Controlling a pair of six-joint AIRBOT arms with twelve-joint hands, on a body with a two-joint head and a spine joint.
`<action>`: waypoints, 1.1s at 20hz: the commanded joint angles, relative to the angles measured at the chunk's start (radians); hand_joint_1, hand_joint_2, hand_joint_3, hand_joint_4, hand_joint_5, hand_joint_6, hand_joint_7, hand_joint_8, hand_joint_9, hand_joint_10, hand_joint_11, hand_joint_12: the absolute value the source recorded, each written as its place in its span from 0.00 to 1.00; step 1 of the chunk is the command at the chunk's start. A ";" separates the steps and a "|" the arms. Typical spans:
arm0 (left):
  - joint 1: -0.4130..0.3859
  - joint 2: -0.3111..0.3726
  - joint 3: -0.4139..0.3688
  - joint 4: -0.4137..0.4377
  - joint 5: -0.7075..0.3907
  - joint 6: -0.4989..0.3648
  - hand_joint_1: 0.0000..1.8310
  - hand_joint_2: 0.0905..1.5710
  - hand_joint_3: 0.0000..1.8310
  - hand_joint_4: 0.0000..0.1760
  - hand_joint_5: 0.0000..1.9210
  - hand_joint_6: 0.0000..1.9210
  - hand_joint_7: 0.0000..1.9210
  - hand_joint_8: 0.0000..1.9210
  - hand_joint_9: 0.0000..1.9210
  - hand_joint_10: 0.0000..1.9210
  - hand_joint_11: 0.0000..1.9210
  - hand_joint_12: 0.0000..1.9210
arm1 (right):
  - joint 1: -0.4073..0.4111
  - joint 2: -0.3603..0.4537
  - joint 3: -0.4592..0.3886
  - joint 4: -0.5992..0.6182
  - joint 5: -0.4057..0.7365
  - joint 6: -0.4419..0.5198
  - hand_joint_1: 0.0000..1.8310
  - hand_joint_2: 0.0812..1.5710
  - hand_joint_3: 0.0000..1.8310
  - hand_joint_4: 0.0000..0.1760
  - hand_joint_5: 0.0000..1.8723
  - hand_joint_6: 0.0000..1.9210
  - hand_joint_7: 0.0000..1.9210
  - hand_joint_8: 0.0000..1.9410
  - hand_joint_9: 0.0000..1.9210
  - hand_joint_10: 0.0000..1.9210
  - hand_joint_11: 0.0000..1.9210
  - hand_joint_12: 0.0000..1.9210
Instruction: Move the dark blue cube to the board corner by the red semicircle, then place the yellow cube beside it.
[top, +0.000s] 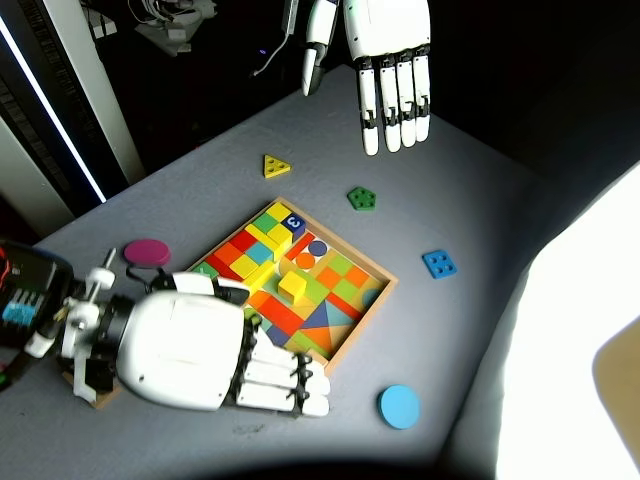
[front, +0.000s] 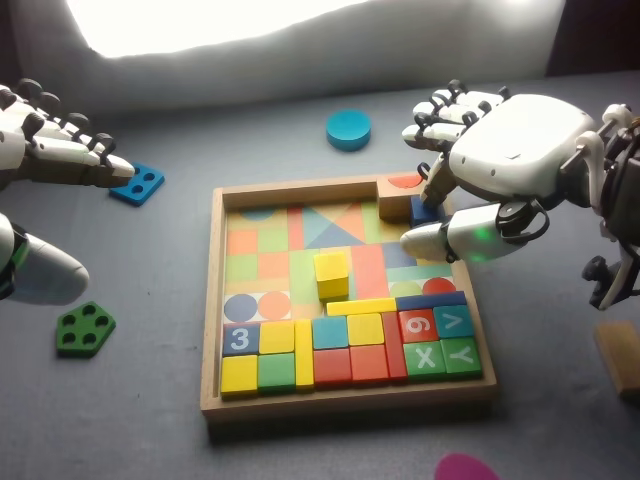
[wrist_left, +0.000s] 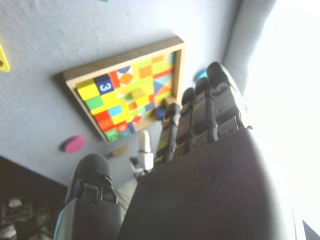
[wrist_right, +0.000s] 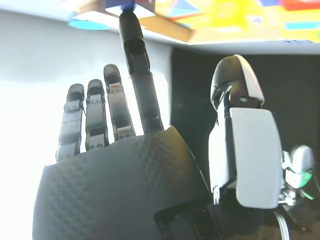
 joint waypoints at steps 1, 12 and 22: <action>-0.007 0.001 -0.002 0.009 -0.078 0.001 0.00 0.76 0.00 0.29 0.00 0.00 0.02 0.00 0.02 0.00 0.00 0.13 | -0.012 0.001 0.014 -0.006 0.051 -0.012 0.00 0.72 0.00 0.00 0.46 0.00 0.08 0.00 0.00 0.00 0.00 0.00; -0.005 0.001 -0.003 0.010 -0.078 0.001 0.00 0.77 0.00 0.29 0.00 0.00 0.02 0.00 0.02 0.00 0.00 0.15 | 0.037 0.031 -0.043 -0.007 0.049 0.033 0.00 0.72 0.00 0.00 0.47 0.00 0.09 0.00 0.00 0.00 0.00 0.00; -0.003 0.001 -0.005 0.010 -0.078 0.001 0.00 0.77 0.00 0.29 0.00 0.00 0.04 0.00 0.03 0.00 0.00 0.22 | 0.042 0.039 -0.086 -0.007 0.103 -0.010 0.00 0.72 0.00 0.00 0.46 0.00 0.08 0.00 0.00 0.00 0.00 0.00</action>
